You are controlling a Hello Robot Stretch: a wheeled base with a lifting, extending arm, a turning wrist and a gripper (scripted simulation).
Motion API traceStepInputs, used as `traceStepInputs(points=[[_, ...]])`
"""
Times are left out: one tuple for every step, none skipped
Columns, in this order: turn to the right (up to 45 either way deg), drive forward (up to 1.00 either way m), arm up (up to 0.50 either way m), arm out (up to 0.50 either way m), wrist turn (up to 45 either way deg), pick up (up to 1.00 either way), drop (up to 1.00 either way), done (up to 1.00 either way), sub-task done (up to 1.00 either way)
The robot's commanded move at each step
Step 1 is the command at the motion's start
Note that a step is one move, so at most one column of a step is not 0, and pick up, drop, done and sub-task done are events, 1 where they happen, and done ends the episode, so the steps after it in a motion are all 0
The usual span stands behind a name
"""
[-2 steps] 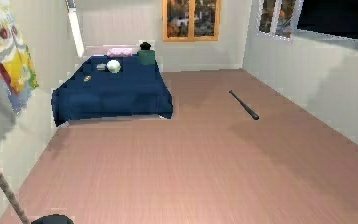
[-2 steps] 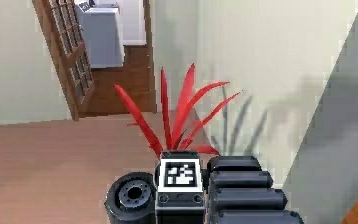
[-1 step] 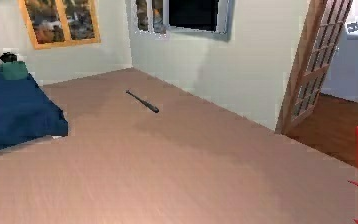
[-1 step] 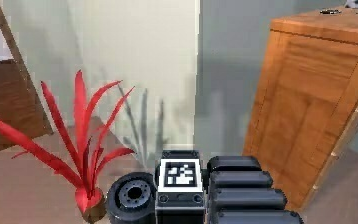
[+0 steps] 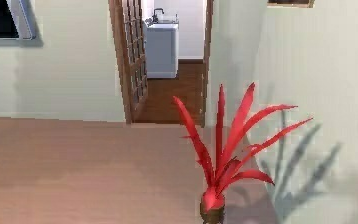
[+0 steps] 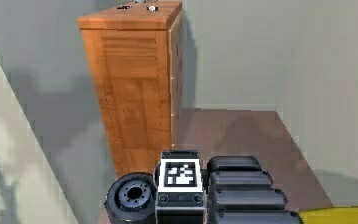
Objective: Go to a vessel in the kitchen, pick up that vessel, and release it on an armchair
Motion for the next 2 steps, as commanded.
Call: traceStepInputs(points=[[45.0, 0.00, 0.00, 0.00, 0.0, 0.00, 0.00, 0.00, 0.00], [45.0, 0.00, 0.00, 0.00, 0.0, 0.00, 0.00, 0.00, 0.00]])
